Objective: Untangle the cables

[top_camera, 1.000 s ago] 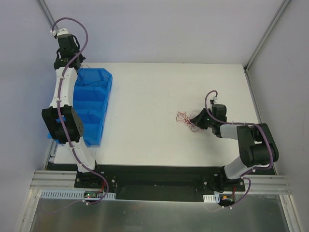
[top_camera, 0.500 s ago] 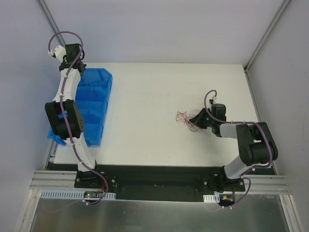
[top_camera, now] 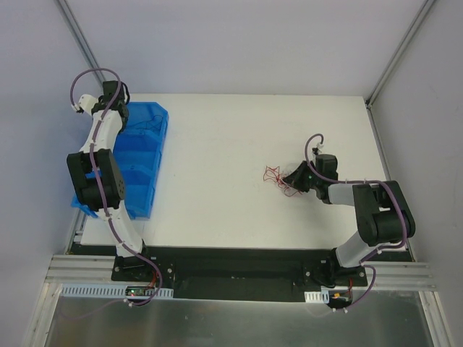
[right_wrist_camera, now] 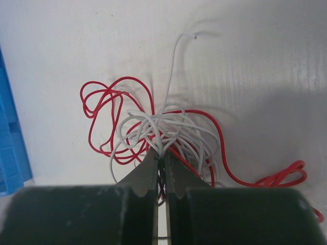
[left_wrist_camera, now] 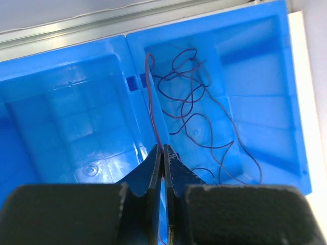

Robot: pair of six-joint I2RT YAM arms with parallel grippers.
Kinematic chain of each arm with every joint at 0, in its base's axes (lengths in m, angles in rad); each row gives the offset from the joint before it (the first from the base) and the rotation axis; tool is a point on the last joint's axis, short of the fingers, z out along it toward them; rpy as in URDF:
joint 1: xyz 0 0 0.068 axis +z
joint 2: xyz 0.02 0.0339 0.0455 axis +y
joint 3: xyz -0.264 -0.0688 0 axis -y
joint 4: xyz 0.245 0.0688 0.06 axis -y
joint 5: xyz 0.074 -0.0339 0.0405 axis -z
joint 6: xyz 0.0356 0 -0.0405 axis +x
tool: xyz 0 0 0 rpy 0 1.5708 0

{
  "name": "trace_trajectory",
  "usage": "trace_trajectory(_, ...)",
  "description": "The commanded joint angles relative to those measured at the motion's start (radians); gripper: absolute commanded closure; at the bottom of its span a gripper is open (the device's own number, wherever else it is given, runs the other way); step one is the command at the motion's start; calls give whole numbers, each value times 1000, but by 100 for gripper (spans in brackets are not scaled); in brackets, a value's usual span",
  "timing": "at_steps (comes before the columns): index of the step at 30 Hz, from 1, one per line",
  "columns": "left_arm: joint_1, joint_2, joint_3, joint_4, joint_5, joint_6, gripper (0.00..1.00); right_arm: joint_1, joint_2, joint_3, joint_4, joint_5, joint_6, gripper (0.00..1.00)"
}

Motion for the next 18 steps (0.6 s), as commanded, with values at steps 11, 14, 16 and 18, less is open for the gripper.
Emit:
trace_trajectory(11, 11, -84, 141, -11, 35, -38, 100, 13, 16, 13, -25, -5, -12, 99)
trace_trajectory(14, 10, -53, 164, -11, 53, -64, 100, 13, 19, 13, -26, 1, -14, 99)
trace_trajectory(16, 11, -25, 188, -13, 53, -67, 100, 13, 25, 17, -26, -5, -14, 99)
trace_trajectory(18, 16, 2, 210, -10, 68, -74, 100, 13, 30, 20, -26, -5, -12, 99)
